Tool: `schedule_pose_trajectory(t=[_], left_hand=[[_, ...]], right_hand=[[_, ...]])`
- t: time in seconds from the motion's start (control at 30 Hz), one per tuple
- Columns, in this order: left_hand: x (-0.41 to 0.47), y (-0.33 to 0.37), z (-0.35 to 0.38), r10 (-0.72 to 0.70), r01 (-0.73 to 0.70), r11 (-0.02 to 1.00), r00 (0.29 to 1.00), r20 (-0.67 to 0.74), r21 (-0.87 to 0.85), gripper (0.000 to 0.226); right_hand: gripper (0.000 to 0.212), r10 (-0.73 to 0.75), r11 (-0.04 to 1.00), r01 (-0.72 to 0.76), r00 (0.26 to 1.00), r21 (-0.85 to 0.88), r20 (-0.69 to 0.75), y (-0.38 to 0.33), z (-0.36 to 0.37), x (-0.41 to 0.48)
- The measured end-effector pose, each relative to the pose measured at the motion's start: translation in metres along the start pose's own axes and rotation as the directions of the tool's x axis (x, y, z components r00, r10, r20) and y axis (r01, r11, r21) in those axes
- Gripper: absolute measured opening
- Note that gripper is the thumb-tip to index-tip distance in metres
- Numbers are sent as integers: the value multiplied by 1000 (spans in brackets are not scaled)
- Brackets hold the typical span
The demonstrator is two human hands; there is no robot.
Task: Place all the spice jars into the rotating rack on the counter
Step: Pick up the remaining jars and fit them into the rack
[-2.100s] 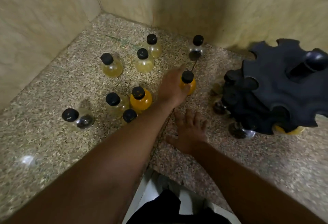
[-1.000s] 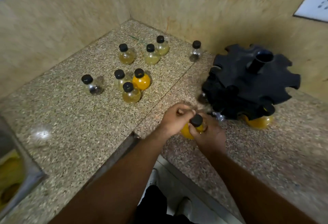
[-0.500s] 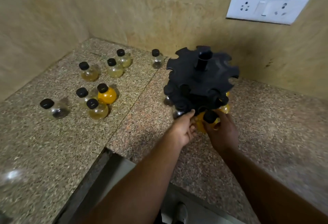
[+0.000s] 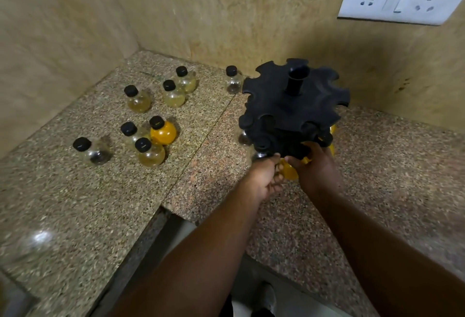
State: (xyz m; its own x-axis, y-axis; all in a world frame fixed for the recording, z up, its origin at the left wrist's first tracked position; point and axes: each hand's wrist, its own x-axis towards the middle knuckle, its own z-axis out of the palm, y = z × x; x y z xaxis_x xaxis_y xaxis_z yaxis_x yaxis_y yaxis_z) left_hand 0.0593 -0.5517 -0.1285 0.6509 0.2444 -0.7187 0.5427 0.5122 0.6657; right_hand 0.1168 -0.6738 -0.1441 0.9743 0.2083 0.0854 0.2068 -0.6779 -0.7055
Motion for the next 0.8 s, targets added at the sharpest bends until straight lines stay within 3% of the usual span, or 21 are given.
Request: schedule_pose_trajectory(t=[0.17,0.37,0.57,0.67,0.8], left_hand=[[4,2,-16,41,-42,999,999,-23,-28,27],[15,-23,-68,283,-267,956,946,-159,119,14],[11,-34,-153,382,-254,907,830,-407,335,27],[10,-30,-199,369,-240,926,745,-556,293,33],[1,-23,-247,350,-291,934,626,-697,207,58]], right_hand=[[60,-13,1000,12,1000,-12,-24,-12,13,-3],[63,-22,998,14,992,-64,-125,-40,39,-52],[62,-21,976,55,987,-212,160,-75,100,-96],[59,-60,973,120,956,-195,287,-108,132,-101],[79,-26,939,175,895,-296,446,-136,173,-99]])
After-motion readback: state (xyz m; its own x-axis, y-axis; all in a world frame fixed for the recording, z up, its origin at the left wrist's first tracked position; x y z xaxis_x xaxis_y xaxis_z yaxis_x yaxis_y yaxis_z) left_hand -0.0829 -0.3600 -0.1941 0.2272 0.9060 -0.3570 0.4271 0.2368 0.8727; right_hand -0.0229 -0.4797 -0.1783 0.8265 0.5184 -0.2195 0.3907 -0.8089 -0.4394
